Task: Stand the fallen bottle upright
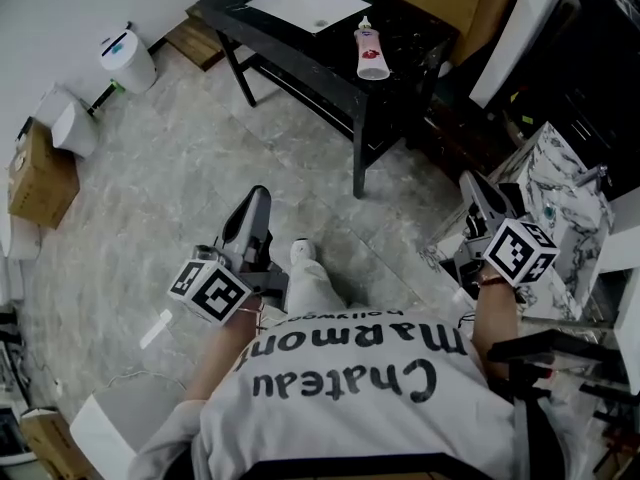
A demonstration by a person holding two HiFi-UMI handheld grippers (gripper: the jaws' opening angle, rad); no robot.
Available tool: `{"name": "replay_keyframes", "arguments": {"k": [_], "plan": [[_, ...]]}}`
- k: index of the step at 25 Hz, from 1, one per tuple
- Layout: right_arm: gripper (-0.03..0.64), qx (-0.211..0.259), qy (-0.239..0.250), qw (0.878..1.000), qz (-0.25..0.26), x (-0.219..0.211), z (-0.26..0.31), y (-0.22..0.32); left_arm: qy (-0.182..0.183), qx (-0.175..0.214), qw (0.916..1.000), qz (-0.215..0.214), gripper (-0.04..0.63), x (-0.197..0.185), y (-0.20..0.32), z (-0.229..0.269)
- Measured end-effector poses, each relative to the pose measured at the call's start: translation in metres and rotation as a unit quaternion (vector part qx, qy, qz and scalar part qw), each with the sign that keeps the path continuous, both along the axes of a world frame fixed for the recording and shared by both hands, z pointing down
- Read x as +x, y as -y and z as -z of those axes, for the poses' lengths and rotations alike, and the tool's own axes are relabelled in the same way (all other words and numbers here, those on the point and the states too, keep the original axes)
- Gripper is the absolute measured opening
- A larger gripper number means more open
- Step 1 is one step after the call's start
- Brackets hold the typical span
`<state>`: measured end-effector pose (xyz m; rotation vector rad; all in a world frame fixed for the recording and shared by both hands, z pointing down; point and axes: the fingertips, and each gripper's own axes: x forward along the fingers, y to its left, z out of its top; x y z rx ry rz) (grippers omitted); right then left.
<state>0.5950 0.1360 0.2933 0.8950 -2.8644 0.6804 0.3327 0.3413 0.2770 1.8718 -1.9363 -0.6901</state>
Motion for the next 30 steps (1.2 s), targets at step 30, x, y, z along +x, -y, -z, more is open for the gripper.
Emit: {"name": "replay_keyframes", "arguments": {"k": [30], "plan": [[0.020,-0.010,0.042,0.997,-0.070,-0.232,0.019,0.133,0.030,0.034,0.9976,-0.052,0.014,-0.297,0.167,0.031]]}}
